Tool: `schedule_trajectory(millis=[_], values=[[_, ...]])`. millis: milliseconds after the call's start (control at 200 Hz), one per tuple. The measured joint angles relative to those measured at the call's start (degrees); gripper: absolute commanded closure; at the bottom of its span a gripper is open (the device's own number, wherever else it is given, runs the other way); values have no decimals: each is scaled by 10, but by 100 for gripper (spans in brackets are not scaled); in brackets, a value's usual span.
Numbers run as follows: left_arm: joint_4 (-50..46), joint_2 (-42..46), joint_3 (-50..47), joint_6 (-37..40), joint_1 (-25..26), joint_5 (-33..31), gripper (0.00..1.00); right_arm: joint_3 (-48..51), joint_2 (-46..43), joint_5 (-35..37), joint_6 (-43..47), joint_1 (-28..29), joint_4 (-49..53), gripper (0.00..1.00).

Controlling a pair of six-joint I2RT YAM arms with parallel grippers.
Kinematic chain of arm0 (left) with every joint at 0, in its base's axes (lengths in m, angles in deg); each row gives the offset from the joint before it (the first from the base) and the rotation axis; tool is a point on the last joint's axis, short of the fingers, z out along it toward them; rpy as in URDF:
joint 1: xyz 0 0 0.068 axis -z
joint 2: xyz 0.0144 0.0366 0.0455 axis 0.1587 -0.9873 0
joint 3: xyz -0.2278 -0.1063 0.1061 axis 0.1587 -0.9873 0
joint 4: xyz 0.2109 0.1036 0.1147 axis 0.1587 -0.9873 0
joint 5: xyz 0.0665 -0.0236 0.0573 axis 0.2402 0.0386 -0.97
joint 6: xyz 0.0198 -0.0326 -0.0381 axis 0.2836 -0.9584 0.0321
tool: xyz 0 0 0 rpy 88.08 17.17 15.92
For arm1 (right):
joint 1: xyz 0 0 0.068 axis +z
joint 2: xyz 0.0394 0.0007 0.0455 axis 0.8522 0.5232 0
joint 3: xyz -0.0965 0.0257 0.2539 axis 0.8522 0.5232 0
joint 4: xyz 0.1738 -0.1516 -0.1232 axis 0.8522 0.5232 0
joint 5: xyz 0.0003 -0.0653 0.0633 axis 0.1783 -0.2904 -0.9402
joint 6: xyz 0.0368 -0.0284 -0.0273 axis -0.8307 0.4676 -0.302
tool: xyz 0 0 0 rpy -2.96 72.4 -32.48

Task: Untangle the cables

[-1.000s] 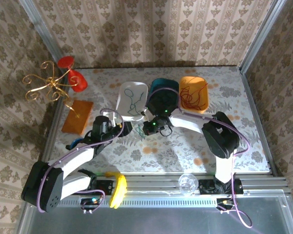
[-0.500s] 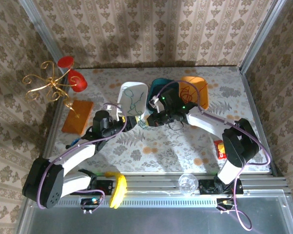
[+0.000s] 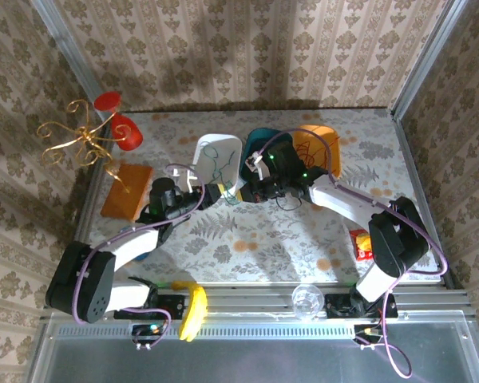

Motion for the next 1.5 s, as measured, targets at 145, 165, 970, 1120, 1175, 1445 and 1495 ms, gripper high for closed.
schedule_trajectory(millis=[145, 165, 970, 1120, 1175, 1445, 1495], values=[[16, -16, 3, -7, 9, 12, 87, 0, -1, 0, -9, 0, -7, 98], [21, -20, 4, -15, 9, 13, 91, 0, -1, 0, -11, 0, -7, 98], [-59, 74, 2, -48, 61, -134, 100, 138, -116, 268, -242, 18, -130, 100], [-33, 74, 2, -69, 59, -137, 100, 133, -111, 271, -255, 18, -133, 94], [-19, 69, 2, -80, 54, -137, 100, 129, -107, 270, -256, 18, -137, 75], [44, -17, 42, -107, -26, -260, 100, 125, -101, 357, -239, -15, -38, 56], [57, -42, 57, -111, -26, -266, 100, 127, -106, 367, -233, -14, -27, 56]])
